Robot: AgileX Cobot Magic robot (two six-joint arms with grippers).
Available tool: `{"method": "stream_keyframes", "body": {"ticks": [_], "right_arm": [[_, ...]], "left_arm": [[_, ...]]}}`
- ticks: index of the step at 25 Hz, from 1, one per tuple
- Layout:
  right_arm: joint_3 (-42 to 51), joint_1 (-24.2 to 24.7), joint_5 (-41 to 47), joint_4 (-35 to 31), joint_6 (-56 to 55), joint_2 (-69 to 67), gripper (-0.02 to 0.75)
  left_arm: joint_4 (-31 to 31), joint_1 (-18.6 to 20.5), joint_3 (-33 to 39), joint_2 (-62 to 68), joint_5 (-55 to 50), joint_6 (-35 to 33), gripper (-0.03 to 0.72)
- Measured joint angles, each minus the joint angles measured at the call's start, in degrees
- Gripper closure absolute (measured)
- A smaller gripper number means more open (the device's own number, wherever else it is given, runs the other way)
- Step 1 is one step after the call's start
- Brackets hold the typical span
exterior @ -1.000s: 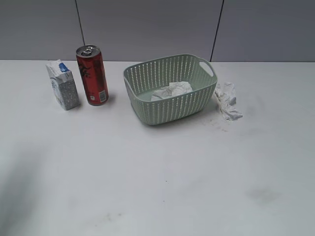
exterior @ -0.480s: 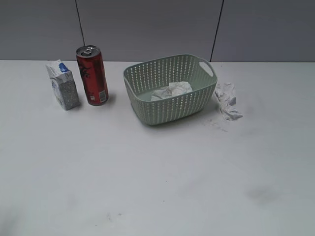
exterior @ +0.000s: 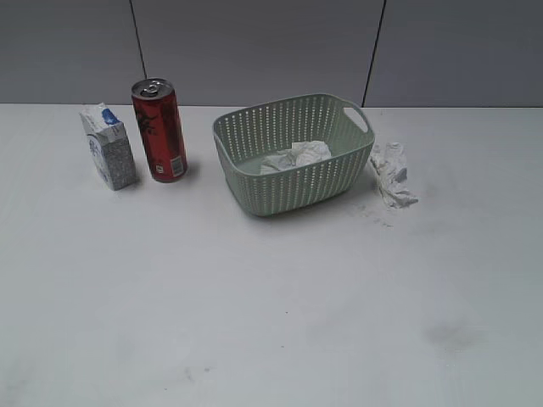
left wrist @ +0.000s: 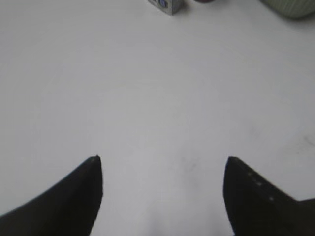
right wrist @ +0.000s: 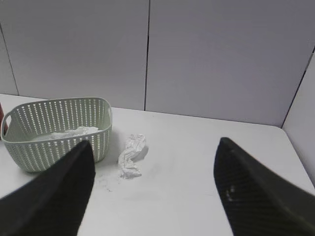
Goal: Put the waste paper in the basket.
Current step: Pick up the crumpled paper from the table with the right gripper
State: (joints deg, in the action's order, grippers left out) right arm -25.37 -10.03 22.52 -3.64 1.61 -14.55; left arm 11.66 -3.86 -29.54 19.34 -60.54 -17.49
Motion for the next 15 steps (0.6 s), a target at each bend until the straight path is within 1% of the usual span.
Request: {"method": "stream_keyframes", "body": {"ticks": [4, 9, 12, 15], "right_arm": [[-0.25, 0.00, -3.95, 0.05, -0.05, -10.85, 0.166], [-2.82, 0.00, -7.65, 0.05, -0.05, -24.85, 0.167], [-6.10, 0.00, -8.02, 0.05, -0.05, -34.24, 0.167], [-11.54, 0.00, -5.33, 0.05, -0.05, -43.74, 0.167]], "left_arm": [[0.32, 0.00, 0.25, -7.89, 0.00, 2.05, 0.109], [-2.15, 0.00, 0.29, -16.94, 0.05, 6.17, 0.109], [-3.95, 0.00, 0.42, -19.50, 0.10, 8.67, 0.109], [-5.11, 0.02, 0.48, -19.59, 0.10, 10.41, 0.109]]}}
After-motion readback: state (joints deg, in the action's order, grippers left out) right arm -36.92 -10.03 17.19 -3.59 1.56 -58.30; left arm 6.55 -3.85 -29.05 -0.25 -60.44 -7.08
